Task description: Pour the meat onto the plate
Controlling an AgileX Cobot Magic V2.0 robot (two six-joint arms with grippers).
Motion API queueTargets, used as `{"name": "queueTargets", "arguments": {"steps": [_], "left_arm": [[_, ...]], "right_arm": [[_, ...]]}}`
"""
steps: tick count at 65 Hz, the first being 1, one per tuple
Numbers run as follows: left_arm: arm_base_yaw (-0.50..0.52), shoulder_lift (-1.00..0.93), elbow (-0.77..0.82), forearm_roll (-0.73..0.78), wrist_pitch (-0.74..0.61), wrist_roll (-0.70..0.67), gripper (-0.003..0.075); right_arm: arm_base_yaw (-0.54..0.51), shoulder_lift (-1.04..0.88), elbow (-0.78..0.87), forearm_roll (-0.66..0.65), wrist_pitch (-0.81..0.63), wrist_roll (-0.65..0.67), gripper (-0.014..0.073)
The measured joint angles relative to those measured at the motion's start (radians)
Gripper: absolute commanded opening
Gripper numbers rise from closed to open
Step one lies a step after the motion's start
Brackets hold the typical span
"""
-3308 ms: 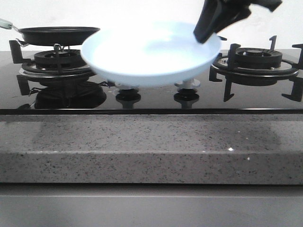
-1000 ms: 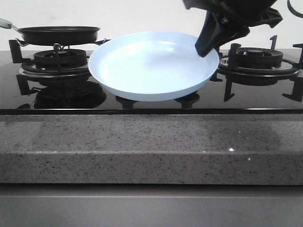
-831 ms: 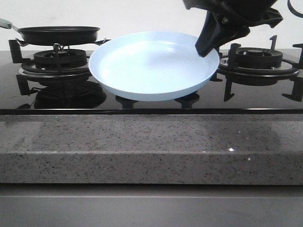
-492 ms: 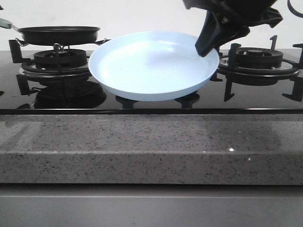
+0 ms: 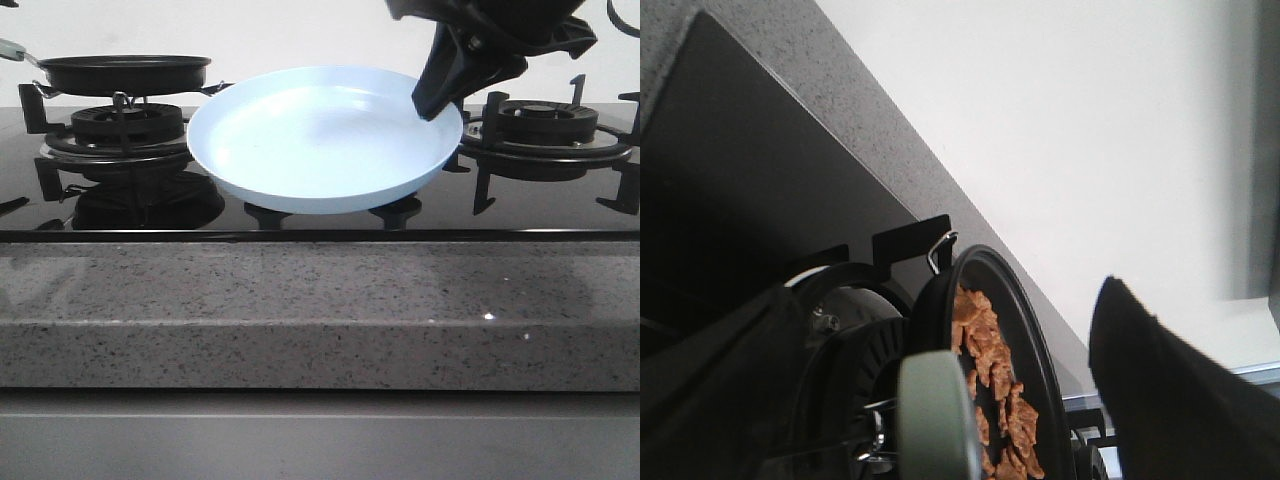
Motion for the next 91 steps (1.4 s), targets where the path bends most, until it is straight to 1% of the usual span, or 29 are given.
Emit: {"name": "queueTargets", "arguments": {"steps": [3,14,24,41,51,64,69,78,91], "left_arm": [[-0.004,0.000,-0.001,0.000,0.000,0.000,0.0516],[-0.008,0.000,-0.001,-0.002,-0.004,0.000,0.0321],[-0.008,0.000,-0.001,-0.005,-0.009,0.000,0.0166],[-0.008,0.000,-0.001,-0.026,0.001,-0.007,-0.0019],[-0.008,0.000,-0.004,-0.039,0.019,-0.007,-0.0020],[-0.008,0.000,-0.004,-0.050,0.091,0.004,-0.0020],[-0.008,-0.009,-0.004,-0.044,0.099,0.006,-0.0020],[-0.008,-0.069,-0.004,-0.028,0.101,0.009,-0.0020],[-0.008,-0.230,0.034,-0.021,0.116,0.032,-0.0020]], "right_arm": [[0.000,0.000,0.000,0.000,0.000,0.000,-0.0113],[0.000,0.000,0.000,0.000,0.000,0.000,-0.0113],[0.000,0.000,0.000,0.000,0.000,0.000,-0.0113],[0.000,0.000,0.000,0.000,0.000,0.000,-0.0113],[0.000,0.000,0.000,0.000,0.000,0.000,-0.0113],[0.000,0.000,0.000,0.000,0.000,0.000,-0.0113],[0.000,0.000,0.000,0.000,0.000,0.000,-0.0113],[0.000,0.000,0.000,0.000,0.000,0.000,-0.0113],[0.000,0.000,0.000,0.000,0.000,0.000,-0.0113]]}}
